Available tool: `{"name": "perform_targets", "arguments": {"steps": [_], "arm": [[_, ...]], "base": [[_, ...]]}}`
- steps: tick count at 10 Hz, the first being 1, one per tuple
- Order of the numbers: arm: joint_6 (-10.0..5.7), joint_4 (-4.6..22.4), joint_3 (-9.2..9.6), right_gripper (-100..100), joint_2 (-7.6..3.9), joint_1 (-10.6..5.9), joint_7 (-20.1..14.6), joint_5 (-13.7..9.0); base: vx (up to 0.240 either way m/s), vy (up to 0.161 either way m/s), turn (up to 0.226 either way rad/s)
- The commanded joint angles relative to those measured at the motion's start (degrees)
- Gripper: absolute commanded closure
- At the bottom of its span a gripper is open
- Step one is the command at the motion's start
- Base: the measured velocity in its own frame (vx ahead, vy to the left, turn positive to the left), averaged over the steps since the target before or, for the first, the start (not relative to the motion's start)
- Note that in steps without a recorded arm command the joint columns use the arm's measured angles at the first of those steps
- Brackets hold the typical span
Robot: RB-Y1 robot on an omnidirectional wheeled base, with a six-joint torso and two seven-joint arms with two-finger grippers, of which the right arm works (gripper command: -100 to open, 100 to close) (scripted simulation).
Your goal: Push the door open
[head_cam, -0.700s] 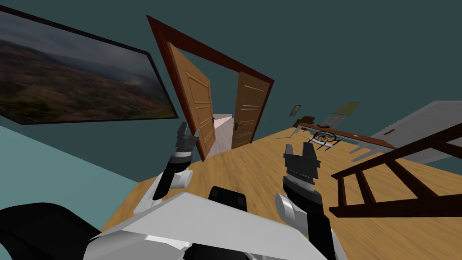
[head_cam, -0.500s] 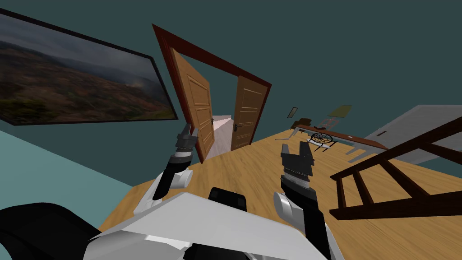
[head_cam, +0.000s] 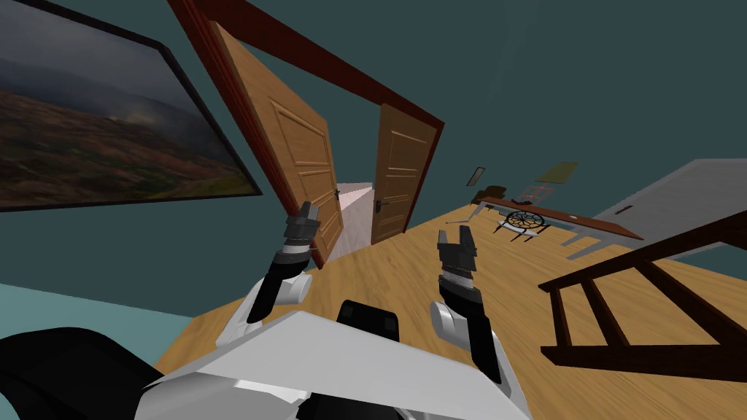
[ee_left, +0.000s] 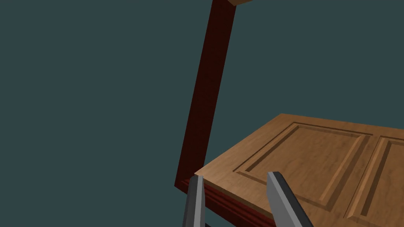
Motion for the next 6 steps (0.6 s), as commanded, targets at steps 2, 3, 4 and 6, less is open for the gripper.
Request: {"name": "perform_targets", "arguments": {"steps": [2, 3, 4, 6], "arm": [[-0.26, 2.76, 1.79, -100, -0.74, -1.27, -0.58, -0.19], [-0.1, 4.42, 2.96, -100, -1.19, -2.36, -0.94, -0.29], [-0.01, 5.34, 3.6, -100, -1.41, -2.95, -1.14, -0.34], [0.27, 8.24, 5.63, -100, -2.05, -4.85, -1.76, -0.52]], "base": [[0.12, -0.015, -0.033], [0.121, -0.038, -0.046], [0.134, -0.027, -0.036], [0.139, -0.018, -0.056]]}}
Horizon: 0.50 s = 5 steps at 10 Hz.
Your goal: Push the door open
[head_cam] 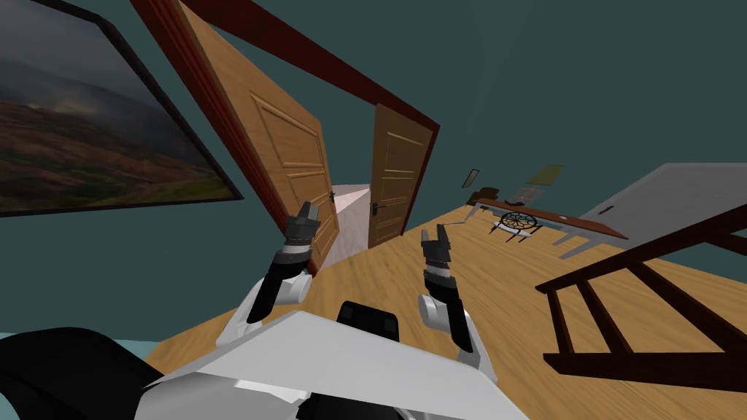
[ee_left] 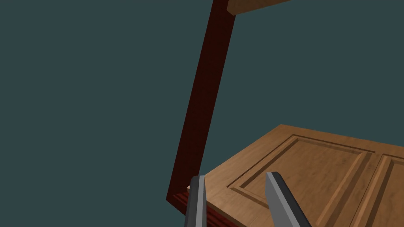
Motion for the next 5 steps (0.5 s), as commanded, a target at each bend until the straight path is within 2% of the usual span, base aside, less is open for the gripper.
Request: {"name": "perform_targets", "arguments": {"steps": [1, 2, 4, 5], "arm": [[0.12, 1.78, 1.19, -100, -0.45, -0.98, -0.4, -0.12], [0.31, 3.83, 2.63, -100, -0.85, -2.32, -0.84, -0.25], [0.51, 5.97, 4.12, -100, -1.23, -3.71, -1.29, -0.37], [0.72, 8.1, 5.62, -100, -1.62, -5.1, -1.75, -0.5]], "base": [[0.13, -0.008, -0.031], [0.141, -0.01, -0.059], [0.137, -0.031, -0.044], [0.126, -0.031, -0.065]]}}
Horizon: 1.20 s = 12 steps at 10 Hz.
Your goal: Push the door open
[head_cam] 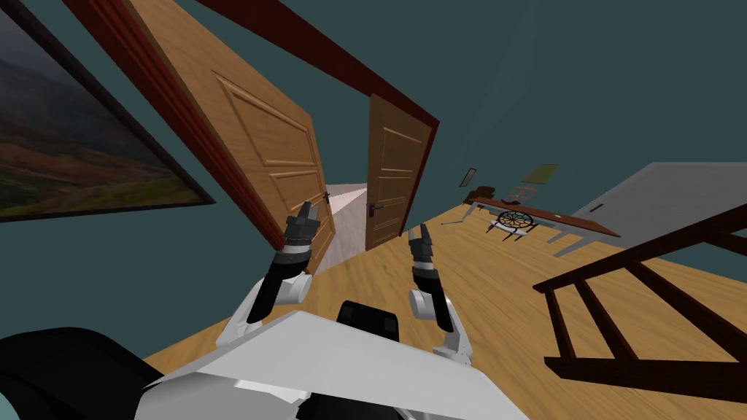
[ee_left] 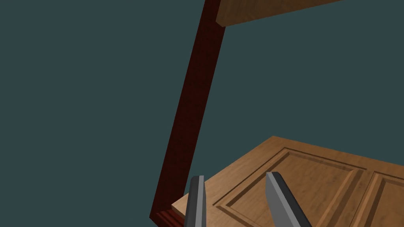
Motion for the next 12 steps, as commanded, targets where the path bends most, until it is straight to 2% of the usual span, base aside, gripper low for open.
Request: {"name": "perform_targets", "arguments": {"steps": [1, 12], "arm": [[0.43, 1.88, 1.84, -100, -0.28, -1.16, -0.42, -0.05], [1.63, 14.58, 10.74, -100, -1.86, -9.45, -3.15, -0.81]], "base": [[0.137, -0.034, -0.054], [0.103, -0.013, -0.04]]}}
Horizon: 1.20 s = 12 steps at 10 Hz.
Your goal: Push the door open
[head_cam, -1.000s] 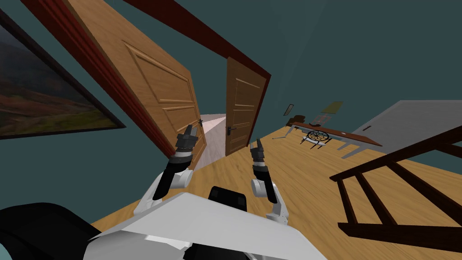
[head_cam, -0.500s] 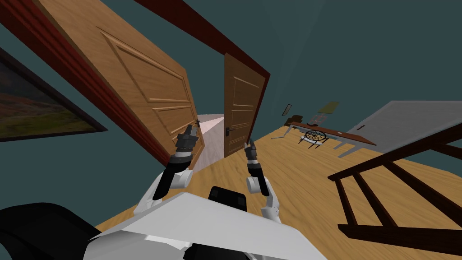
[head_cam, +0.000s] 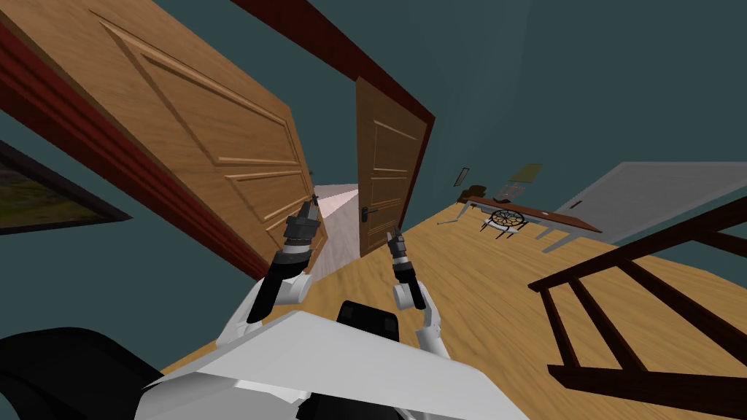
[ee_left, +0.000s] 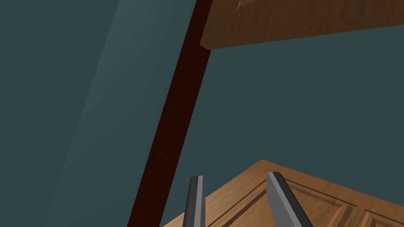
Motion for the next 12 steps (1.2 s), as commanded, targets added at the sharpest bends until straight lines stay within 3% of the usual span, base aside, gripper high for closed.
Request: {"name": "perform_targets", "arguments": {"steps": [1, 11, 12], "arm": [[0.33, 1.67, 1.38, -100, -0.23, -1.16, -0.42, -0.11], [1.42, 13.09, 9.39, -100, -1.07, -8.62, -2.87, -0.79], [1.62, 15.23, 10.88, -100, -1.18, -10.01, -3.32, -0.92]], "base": [[0.098, -0.015, -0.042], [0.103, -0.009, -0.04], [0.12, -0.008, -0.075]]}}
